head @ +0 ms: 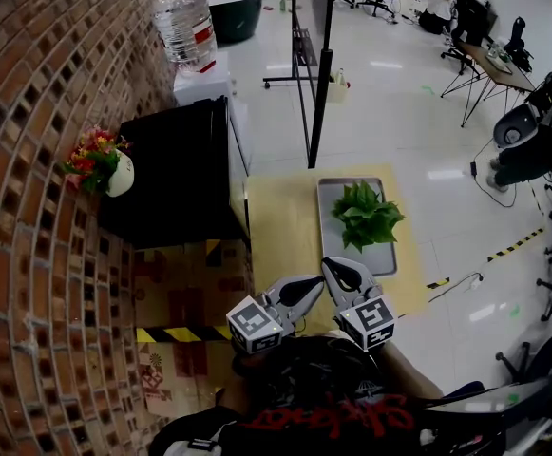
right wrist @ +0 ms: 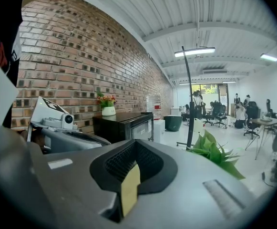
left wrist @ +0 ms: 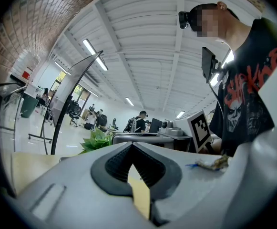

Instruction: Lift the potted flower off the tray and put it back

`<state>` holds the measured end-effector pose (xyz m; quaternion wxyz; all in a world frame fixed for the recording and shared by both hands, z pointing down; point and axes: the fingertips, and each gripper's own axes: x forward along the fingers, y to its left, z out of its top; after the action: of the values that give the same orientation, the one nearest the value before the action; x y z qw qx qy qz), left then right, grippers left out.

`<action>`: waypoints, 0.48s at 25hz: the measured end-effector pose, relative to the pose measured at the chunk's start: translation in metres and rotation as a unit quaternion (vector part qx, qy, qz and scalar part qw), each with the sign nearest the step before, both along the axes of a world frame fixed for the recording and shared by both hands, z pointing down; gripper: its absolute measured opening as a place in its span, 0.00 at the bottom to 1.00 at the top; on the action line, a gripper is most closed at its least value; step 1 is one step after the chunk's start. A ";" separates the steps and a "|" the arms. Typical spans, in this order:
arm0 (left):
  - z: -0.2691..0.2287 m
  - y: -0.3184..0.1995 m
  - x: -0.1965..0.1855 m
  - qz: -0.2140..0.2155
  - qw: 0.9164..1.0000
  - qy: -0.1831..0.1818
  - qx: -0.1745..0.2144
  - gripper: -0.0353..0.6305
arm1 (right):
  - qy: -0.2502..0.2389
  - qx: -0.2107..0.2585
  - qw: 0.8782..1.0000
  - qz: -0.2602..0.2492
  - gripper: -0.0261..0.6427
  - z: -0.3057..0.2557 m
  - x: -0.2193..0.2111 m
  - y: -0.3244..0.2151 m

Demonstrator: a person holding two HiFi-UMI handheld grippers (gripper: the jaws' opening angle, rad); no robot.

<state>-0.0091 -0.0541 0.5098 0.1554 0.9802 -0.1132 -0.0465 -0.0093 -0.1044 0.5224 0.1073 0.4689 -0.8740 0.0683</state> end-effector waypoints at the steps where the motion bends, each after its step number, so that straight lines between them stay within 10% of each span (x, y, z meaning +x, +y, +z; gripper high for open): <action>1: 0.002 0.000 0.000 0.000 1.000 0.000 0.000 0.05 | 0.000 0.000 1.000 0.000 0.04 0.000 0.000 0.000; 12: -0.001 0.000 -0.001 0.001 1.000 0.008 0.007 0.05 | -0.001 0.003 1.000 -0.002 0.04 -0.002 -0.001 -0.001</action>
<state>-0.0102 -0.0545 0.5093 0.1492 0.9810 -0.1111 -0.0549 -0.0101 -0.1052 0.5201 0.1050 0.4671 -0.8755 0.0660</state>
